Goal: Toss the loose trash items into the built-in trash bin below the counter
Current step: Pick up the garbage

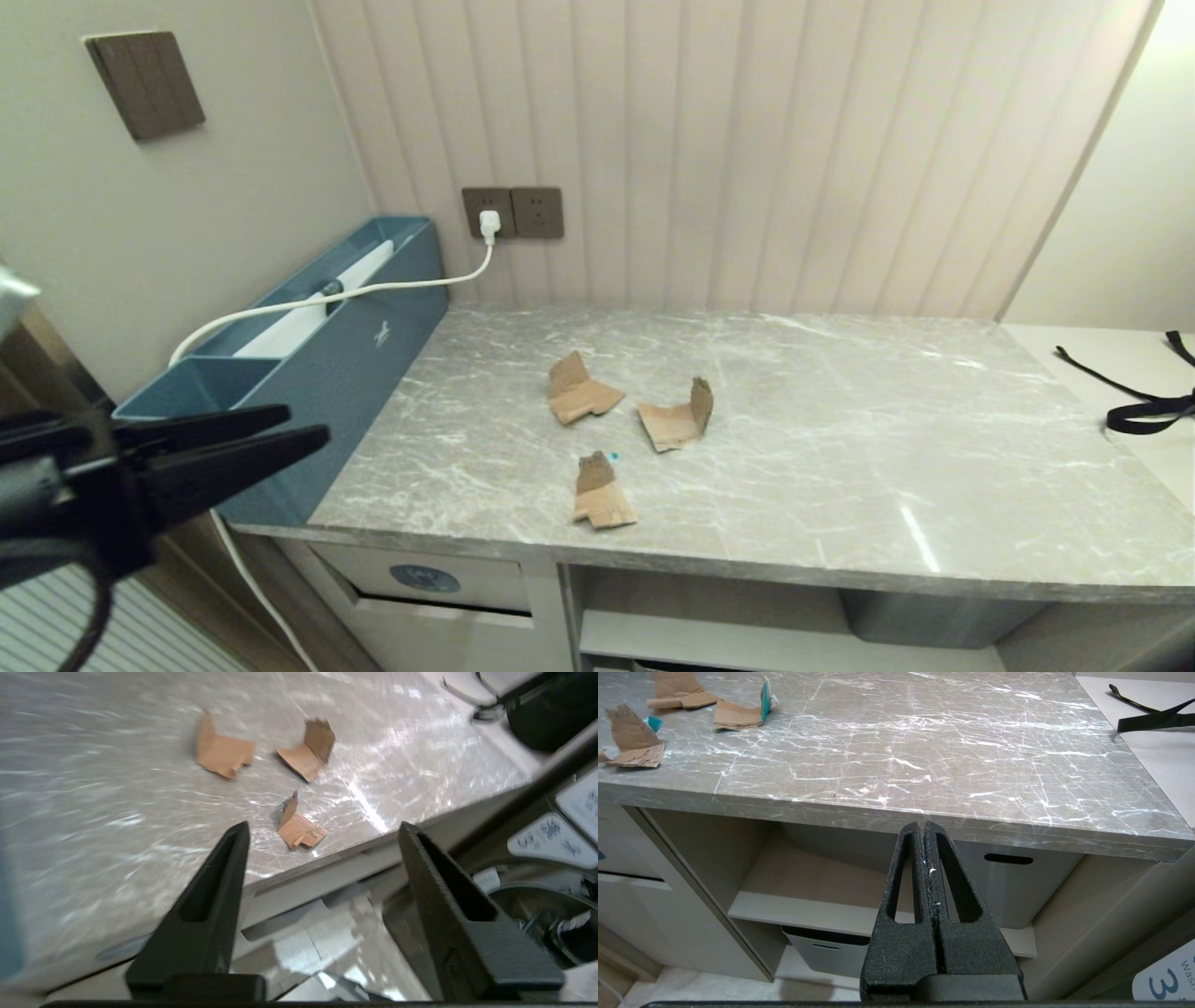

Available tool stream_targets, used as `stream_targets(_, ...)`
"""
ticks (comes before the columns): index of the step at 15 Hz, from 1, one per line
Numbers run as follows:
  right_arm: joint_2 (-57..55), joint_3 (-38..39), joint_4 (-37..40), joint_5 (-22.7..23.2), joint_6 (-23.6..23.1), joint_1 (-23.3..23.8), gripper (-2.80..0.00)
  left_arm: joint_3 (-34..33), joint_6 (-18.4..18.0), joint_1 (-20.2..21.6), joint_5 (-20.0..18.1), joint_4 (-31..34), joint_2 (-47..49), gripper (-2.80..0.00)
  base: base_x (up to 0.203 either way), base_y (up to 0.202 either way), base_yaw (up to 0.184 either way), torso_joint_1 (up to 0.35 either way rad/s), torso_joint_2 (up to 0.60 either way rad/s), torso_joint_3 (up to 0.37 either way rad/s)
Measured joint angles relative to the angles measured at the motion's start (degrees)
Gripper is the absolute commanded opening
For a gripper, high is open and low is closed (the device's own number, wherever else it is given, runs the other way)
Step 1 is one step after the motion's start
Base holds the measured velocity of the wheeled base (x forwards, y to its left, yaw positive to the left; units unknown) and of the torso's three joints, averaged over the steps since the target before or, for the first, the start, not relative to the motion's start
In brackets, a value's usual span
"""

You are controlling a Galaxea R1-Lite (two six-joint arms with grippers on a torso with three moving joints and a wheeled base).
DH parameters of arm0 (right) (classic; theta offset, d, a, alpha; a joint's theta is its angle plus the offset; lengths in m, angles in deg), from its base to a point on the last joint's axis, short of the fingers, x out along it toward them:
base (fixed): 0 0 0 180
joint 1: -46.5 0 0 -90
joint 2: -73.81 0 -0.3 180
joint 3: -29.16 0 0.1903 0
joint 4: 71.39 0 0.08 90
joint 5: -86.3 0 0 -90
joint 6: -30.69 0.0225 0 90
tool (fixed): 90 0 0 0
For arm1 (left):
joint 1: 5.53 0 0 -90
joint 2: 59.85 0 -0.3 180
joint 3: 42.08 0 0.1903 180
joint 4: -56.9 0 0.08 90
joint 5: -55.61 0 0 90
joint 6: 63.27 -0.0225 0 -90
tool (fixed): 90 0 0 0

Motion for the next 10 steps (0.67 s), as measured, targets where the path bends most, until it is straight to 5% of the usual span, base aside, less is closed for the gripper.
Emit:
stream_targets(5,0.0,0.0,0.0,-0.01,0.36,0.0,-2.8,2.4,-9.14,-8.42,-0.96,-12.21,26.05,0.0,0.0,0.0,0.0,0.0,0.0,0.0)
stream_targets(10,0.0,0.0,0.0,-0.06,0.56,0.0,-2.8,11.72,-11.04,-17.07,4.13,-16.4,43.16,0.0,0.0,0.0,0.0,0.0,0.0,0.0)
